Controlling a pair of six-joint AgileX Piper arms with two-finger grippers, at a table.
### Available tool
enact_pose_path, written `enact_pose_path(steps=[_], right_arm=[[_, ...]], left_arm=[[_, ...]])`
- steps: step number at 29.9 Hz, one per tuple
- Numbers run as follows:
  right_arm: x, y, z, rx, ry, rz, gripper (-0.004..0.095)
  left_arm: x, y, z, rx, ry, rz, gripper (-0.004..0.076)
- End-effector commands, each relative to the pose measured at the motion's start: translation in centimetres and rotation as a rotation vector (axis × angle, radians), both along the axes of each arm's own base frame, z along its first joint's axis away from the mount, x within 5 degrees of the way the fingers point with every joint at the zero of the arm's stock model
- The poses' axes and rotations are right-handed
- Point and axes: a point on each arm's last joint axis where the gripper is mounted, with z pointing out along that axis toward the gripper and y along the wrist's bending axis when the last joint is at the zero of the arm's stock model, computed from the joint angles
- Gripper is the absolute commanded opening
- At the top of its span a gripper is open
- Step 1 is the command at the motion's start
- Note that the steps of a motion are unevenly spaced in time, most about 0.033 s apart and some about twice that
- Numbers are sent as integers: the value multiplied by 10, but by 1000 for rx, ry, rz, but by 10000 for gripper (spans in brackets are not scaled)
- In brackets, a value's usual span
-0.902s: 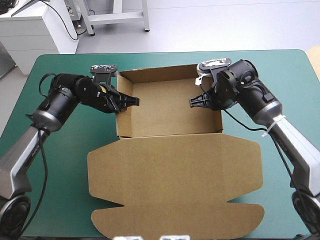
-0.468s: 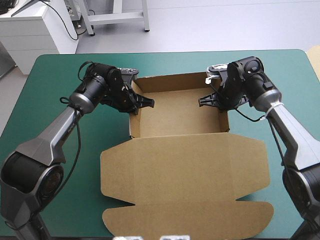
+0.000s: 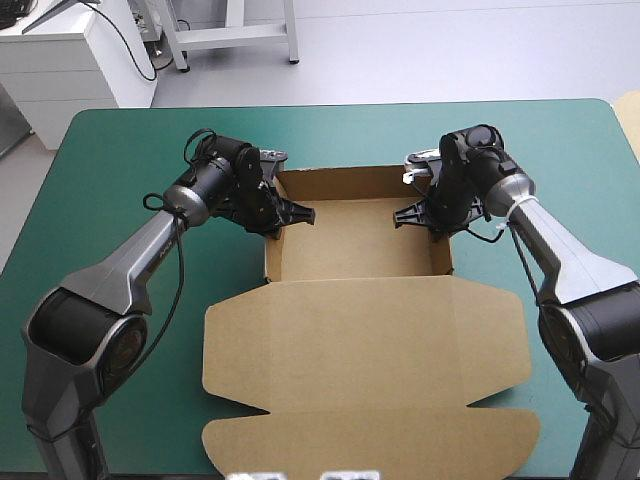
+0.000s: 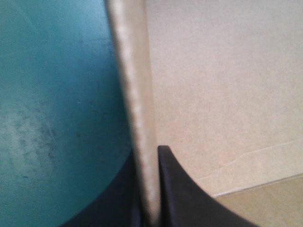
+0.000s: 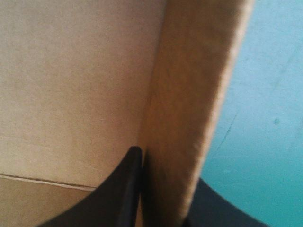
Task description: Fold the box
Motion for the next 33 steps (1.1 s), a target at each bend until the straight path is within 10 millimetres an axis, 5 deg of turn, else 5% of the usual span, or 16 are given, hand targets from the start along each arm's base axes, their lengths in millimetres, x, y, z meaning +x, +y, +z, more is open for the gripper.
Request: enact_pose_path(steps=[1,6,10,17,20,24,29,33], right_arm=[[-6,0,25,50,-58,23,358],[-6,1,25,48,-58,36,651],[-6,1,25,49,-58,42,682],[-6,1,25,56,-56,22,683],[-6,0,25,54,-58,-16,683],[-6,0,26,63,-59,-37,682],[-5,1,40,83,-98,-36,673],[-10,-2,68,109,-179,-69,673]], left_arm=[[-6,-1,30,-41,-98,-42,-6],[-5,0,31,-29,-110,-43,-5],[-5,0,31,-18,-108,-45,41],[-5,0,31,-23,-114,-45,443],[-4,0,32,-28,-125,-44,535],[-1,1,42,-20,-167,-45,532],[3,13,77,99,-278,-39,509],[-1,26,113,167,-371,-9,351]])
